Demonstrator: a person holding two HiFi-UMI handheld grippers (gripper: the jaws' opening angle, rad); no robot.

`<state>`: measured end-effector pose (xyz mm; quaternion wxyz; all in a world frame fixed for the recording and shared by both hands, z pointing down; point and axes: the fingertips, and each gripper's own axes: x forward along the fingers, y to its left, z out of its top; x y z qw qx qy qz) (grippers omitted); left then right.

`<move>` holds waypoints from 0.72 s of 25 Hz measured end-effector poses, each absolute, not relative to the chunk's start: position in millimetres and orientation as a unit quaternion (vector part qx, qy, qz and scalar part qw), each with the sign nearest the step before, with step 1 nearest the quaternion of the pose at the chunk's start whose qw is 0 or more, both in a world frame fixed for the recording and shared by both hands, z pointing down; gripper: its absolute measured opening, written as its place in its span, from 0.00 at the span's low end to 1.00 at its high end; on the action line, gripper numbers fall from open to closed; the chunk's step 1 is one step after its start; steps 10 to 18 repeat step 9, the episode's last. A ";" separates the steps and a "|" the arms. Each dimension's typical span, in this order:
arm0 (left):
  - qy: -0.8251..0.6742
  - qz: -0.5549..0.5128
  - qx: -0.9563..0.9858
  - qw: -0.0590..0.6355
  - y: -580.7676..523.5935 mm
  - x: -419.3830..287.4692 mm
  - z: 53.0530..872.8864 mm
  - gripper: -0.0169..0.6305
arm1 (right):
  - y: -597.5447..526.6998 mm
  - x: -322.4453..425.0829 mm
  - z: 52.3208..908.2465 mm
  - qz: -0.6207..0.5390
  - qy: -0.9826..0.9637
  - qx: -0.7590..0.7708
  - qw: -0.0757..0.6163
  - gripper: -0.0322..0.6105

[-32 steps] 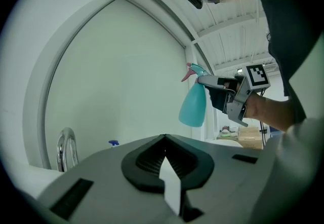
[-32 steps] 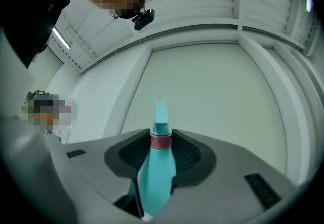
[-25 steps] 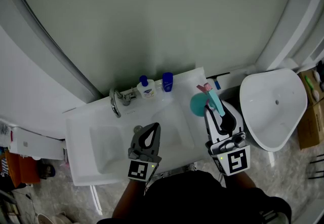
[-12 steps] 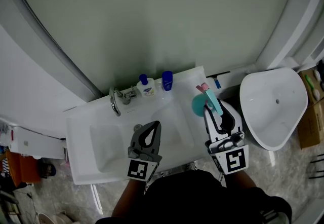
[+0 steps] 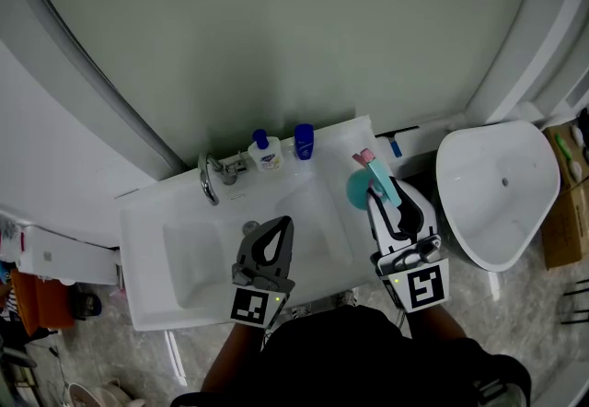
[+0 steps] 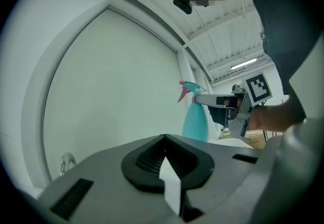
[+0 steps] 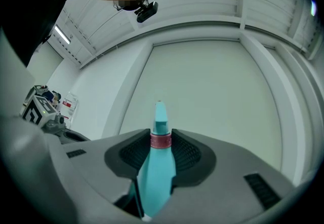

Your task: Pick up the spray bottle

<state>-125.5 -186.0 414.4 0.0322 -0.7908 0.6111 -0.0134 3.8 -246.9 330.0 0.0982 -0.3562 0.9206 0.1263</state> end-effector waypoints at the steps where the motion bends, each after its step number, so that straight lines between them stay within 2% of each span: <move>1: 0.611 -0.014 -0.791 0.033 -185.5 -124.8 414.0 0.02 | -246.2 3.8 333.6 0.117 0.922 -0.358 0.092 0.25; 18: 0.614 -0.013 -0.788 0.033 -185.6 -126.1 413.2 0.02 | -246.8 0.2 342.8 0.107 0.924 -0.356 0.085 0.25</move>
